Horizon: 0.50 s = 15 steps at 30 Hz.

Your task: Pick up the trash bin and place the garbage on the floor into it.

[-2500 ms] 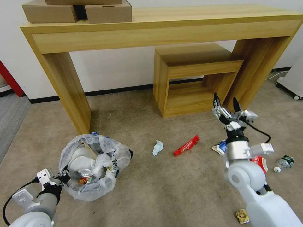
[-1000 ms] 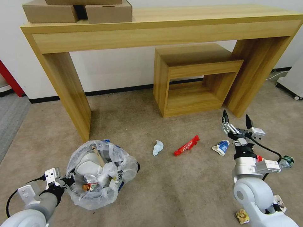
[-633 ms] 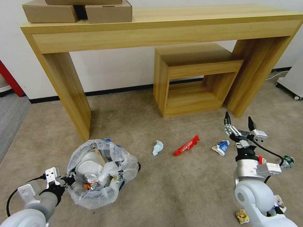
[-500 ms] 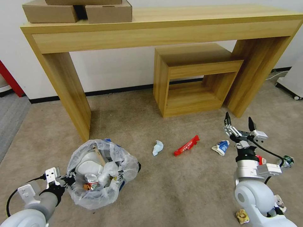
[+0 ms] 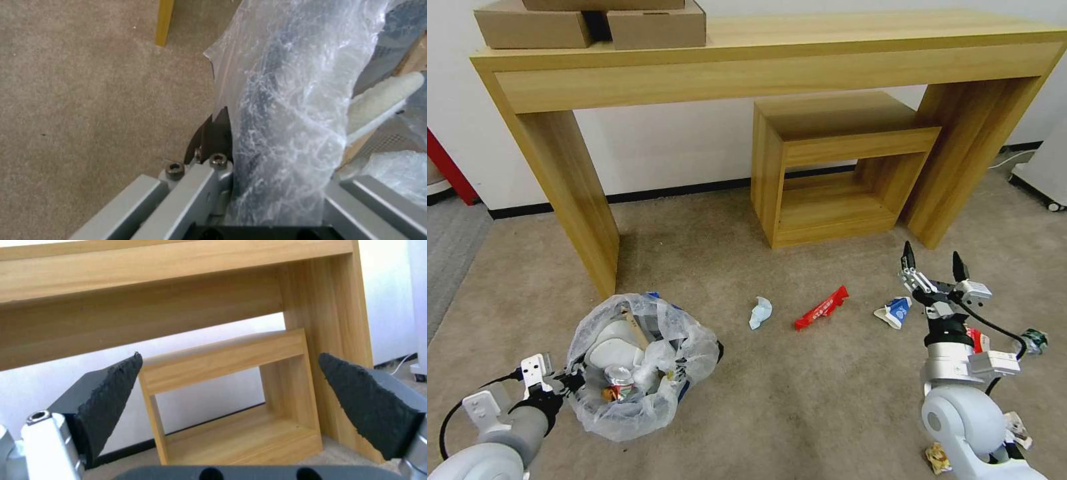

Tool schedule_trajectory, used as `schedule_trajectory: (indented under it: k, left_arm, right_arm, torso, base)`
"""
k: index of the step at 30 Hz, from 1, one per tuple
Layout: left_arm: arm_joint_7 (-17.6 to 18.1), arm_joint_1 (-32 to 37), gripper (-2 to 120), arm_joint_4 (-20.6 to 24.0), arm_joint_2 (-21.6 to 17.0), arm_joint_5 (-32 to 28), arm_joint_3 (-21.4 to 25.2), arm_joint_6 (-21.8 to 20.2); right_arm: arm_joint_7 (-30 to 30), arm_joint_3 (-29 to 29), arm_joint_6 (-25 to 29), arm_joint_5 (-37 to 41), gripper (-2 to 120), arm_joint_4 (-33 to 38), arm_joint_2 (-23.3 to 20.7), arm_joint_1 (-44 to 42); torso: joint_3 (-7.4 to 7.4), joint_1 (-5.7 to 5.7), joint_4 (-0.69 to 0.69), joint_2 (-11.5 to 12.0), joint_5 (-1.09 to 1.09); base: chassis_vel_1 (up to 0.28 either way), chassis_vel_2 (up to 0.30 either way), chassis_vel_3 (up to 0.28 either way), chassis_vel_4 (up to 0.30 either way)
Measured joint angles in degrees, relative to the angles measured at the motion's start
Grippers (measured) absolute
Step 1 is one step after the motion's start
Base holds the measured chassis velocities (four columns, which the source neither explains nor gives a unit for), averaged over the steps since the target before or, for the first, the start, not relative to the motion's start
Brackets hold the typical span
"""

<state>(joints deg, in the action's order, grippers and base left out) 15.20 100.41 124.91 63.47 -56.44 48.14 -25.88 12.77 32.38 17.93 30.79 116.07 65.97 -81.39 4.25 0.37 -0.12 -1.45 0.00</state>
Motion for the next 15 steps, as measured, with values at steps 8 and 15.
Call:
schedule_trajectory:
  k: [8, 15]
  left_arm:
    - [-0.06, 0.29, 0, 0.01, 0.51, 0.51, 0.07, 0.32]
    - [-0.12, 0.39, 0, 0.01, 1.01, 0.95, 0.01, 0.38]
  right_arm:
    - [-0.12, -0.07, 0.35, -0.11, 100, -0.30, -0.18, 0.03]
    - [-0.11, -0.37, 0.52, -0.20, 100, -0.49, -0.38, 0.02]
  torso:
    - [0.00, 0.00, -0.01, 0.00, 0.00]
    - [0.00, 0.00, 0.00, 0.00, 0.00]
  base:
    - [0.000, 0.000, 0.000, 0.000]
    - [0.000, 0.000, 0.000, 0.000]
